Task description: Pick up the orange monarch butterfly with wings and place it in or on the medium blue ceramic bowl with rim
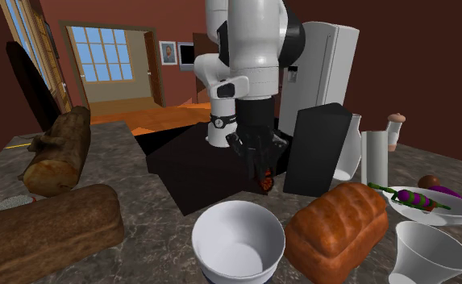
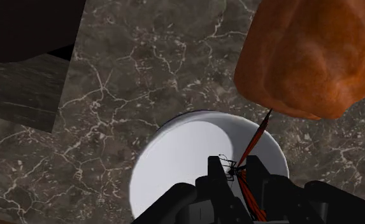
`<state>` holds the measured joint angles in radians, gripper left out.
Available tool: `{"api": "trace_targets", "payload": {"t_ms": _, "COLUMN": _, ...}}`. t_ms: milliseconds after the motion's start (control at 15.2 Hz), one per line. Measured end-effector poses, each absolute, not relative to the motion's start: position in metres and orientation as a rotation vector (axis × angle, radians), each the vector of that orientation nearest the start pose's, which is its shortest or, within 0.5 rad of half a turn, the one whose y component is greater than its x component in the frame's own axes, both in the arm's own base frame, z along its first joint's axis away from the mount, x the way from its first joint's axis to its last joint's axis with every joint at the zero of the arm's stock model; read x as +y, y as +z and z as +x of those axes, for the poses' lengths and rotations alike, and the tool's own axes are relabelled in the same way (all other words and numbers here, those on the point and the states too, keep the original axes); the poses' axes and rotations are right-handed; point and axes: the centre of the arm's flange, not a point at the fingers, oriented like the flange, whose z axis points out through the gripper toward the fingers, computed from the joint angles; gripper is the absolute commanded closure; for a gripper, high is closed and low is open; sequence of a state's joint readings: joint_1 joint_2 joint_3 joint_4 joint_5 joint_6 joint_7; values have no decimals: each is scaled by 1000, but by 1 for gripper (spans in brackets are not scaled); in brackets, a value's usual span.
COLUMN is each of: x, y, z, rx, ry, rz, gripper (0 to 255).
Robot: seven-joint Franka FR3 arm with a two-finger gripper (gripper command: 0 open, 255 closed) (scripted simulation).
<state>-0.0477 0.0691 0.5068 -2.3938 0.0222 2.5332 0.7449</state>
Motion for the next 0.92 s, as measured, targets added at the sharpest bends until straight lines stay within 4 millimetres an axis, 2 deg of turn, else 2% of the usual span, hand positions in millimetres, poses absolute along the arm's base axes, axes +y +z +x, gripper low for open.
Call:
{"api": "trace_targets", "payload": {"t_ms": 264, "x": 213, "y": 301, "z": 511, "rx": 465, "ry": -59, "rz": -3024, "gripper": 255}}
{"api": "trace_targets", "payload": {"t_ms": 330, "x": 209, "y": 297, "z": 518, "rx": 465, "ry": -59, "rz": -3025, "gripper": 255}}
{"api": "trace_targets", "payload": {"t_ms": 594, "x": 207, "y": 276, "z": 526, "rx": 465, "ry": -58, "rz": -3025, "gripper": 255}}
{"api": "trace_targets", "payload": {"t_ms": 924, "x": 209, "y": 250, "z": 525, "rx": 465, "ry": -58, "rz": -3026, "gripper": 255}}
